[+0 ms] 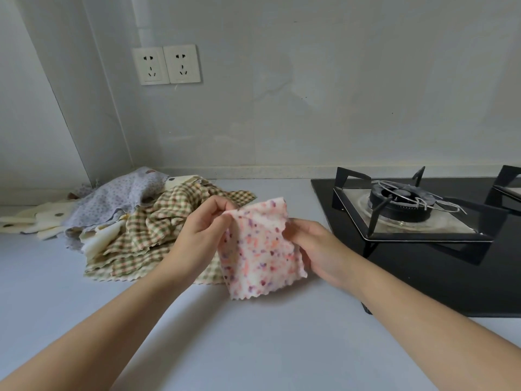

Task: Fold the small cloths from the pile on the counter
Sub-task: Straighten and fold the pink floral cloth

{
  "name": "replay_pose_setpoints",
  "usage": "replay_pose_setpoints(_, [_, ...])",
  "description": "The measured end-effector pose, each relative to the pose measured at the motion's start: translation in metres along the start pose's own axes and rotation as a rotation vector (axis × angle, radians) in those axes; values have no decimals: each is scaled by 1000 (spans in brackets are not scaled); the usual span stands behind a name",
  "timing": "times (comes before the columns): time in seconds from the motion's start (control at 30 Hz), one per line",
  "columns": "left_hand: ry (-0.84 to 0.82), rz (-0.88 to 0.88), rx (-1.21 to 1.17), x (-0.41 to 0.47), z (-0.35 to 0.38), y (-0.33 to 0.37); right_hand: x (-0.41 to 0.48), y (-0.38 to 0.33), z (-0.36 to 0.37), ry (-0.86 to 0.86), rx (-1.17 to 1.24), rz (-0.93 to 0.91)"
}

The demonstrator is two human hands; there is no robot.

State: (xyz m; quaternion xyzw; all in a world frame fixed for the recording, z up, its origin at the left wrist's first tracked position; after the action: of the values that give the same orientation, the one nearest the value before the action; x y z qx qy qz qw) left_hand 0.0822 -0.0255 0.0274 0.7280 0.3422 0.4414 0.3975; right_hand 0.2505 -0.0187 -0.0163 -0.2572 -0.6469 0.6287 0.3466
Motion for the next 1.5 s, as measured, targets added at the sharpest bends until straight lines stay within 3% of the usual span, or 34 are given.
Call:
replay_pose_setpoints(0.17, [29,0,-41,5,-8,-7,2,2,-1,55,152,15])
replay_pose_setpoints(0.37, [-50,-97,-319,1,-15,-12,-6,-11,-1,16,259,-13])
replay_pose_setpoints(0.5, [-68,-281,-250,-5,-9,-21,-5,-14,14,-67,50,75])
replay_pose_setpoints(0.63, [83,-391,204,-3,-8,-18,1,-17,29,-24,-254,193])
replay_pose_setpoints(0.8, [84,-480,36,0,1,-13,0,-5,26,37,-260,336])
replay_pose_setpoints(0.9, [27,-563,86,-5,2,-14,-2,1,27,23,-282,410])
replay_pose_setpoints(1.03, [-108,-603,-146,-10,8,-22,-3,4,34,-5,-102,405])
replay_pose_setpoints(1.13, [-110,-612,-260,-16,6,-21,-8,6,38,-50,-19,460])
replay_pose_setpoints(1.37, [-117,-529,-298,-26,15,-5,-14,4,57,-80,34,449])
replay_pose_setpoints(1.5, [-94,-496,-209,-34,9,8,-20,-3,47,45,129,372])
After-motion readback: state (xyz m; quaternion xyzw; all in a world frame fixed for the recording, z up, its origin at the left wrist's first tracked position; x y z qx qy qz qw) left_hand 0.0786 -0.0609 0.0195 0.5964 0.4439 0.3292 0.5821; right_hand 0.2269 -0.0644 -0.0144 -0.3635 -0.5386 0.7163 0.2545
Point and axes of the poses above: each hand's wrist, its own x-axis towards the middle knuckle, its own z-axis out of the palm, y = z × x, the point moved 7 cm from there along x, towards the middle knuckle, and after that the axes turned 15 degrees about -y, right-handed, at the moved point
